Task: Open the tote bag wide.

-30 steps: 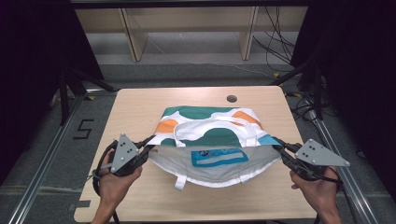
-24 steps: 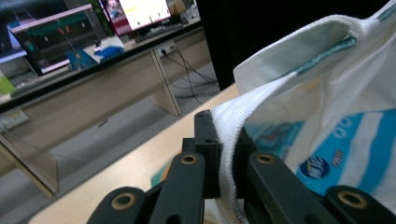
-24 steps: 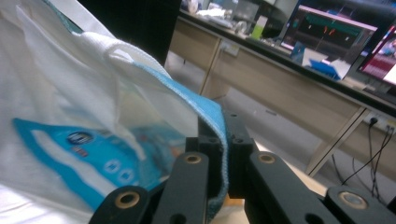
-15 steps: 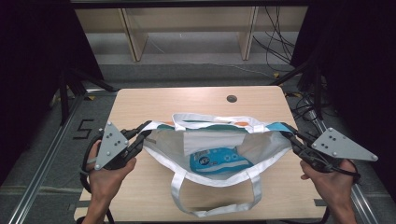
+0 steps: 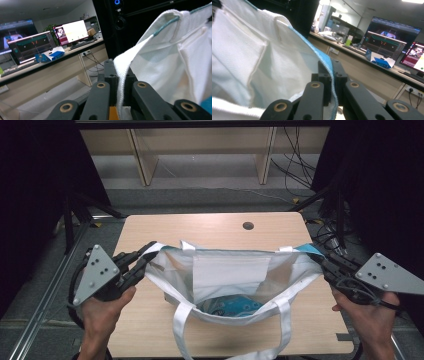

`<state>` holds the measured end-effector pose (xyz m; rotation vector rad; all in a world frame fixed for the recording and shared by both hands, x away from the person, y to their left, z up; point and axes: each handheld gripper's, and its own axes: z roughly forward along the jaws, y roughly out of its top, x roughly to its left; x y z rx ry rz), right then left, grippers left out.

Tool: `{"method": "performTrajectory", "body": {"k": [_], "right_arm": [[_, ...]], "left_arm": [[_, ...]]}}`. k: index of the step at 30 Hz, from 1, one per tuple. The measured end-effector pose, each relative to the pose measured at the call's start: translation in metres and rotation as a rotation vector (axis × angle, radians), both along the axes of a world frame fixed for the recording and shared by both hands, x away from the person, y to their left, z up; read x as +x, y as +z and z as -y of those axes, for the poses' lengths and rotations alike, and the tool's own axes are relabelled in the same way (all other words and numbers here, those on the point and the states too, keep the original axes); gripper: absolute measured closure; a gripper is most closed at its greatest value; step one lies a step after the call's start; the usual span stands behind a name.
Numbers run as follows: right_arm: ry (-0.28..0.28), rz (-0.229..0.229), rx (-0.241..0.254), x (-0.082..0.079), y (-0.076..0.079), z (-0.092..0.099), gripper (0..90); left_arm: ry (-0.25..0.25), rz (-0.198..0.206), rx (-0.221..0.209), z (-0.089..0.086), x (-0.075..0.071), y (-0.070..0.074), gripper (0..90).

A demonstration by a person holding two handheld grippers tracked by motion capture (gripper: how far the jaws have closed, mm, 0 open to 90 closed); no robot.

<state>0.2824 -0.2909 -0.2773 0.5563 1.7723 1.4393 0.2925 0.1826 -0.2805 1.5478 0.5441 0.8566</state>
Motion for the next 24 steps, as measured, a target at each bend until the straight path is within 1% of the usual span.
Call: {"method": "performTrajectory", "body": {"k": [2,3,4,5,6,7,8,9,10,11,12,13,14,16,17,18,19,20,21,23,24], "right_arm": [[-0.004,0.015,-0.015,0.007,0.001,-0.002,88.6],[-0.014,0.012,-0.007,0.012,0.000,-0.004,88.6],[-0.030,0.004,-0.012,0.016,0.000,-0.006,88.6],[-0.029,0.012,-0.028,0.023,-0.001,-0.006,88.6],[-0.029,0.012,-0.028,0.023,-0.001,-0.006,88.6],[-0.043,-0.033,-0.016,0.032,-0.006,-0.008,88.6],[-0.048,-0.048,-0.016,0.036,-0.009,-0.009,88.6],[-0.050,-0.038,-0.033,0.042,-0.012,-0.009,88.6],[-0.057,-0.061,-0.034,0.045,-0.017,-0.011,88.6],[-0.056,-0.068,-0.042,0.048,-0.021,-0.011,88.5],[-0.059,-0.096,-0.040,0.049,-0.024,-0.011,88.5],[-0.072,-0.091,-0.049,0.052,-0.026,-0.010,88.5],[-0.069,-0.105,-0.050,0.054,-0.028,-0.009,88.5],[-0.063,-0.099,-0.062,0.058,-0.032,-0.006,88.6],[-0.066,-0.108,-0.064,0.059,-0.033,-0.005,88.5],[-0.066,-0.122,-0.062,0.058,-0.035,-0.004,88.5],[-0.055,-0.139,-0.058,0.057,-0.037,-0.003,88.5],[-0.070,-0.112,-0.076,0.058,-0.037,-0.002,88.5],[-0.069,-0.129,-0.073,0.056,-0.039,-0.003,88.5],[-0.064,-0.128,-0.095,0.056,-0.041,-0.002,88.5],[-0.070,-0.131,-0.092,0.056,-0.043,-0.003,88.5]], "left_arm": [[0.013,-0.012,-0.022,-0.001,0.011,-0.005,86.9],[0.015,-0.023,-0.024,-0.002,0.016,-0.006,86.8],[0.021,-0.037,-0.028,-0.003,0.023,-0.008,86.7],[0.024,-0.061,-0.032,-0.004,0.031,-0.015,86.6],[0.024,-0.061,-0.032,-0.004,0.031,-0.015,86.6],[0.025,-0.074,-0.031,-0.004,0.035,-0.019,86.6],[0.026,-0.089,-0.029,-0.004,0.038,-0.024,86.6],[0.029,-0.107,-0.018,-0.005,0.042,-0.027,86.5],[0.033,-0.118,-0.011,-0.006,0.046,-0.031,86.5],[0.030,-0.128,-0.017,-0.006,0.049,-0.035,86.4],[0.024,-0.141,-0.018,-0.006,0.051,-0.039,86.4],[0.026,-0.150,-0.012,-0.004,0.053,-0.043,86.3],[0.023,-0.156,-0.002,-0.003,0.054,-0.045,86.3],[0.015,-0.165,0.014,0.000,0.055,-0.050,86.2],[0.014,-0.174,0.017,0.001,0.055,-0.052,86.2],[0.013,-0.183,0.031,0.002,0.055,-0.054,86.2],[0.010,-0.194,0.043,0.003,0.055,-0.056,86.2],[0.005,-0.208,0.055,0.003,0.056,-0.059,86.2],[-0.001,-0.222,0.069,0.002,0.057,-0.063,86.2],[-0.001,-0.250,0.075,0.001,0.059,-0.072,86.0],[-0.007,-0.265,0.083,0.002,0.061,-0.077,86.0]]}}
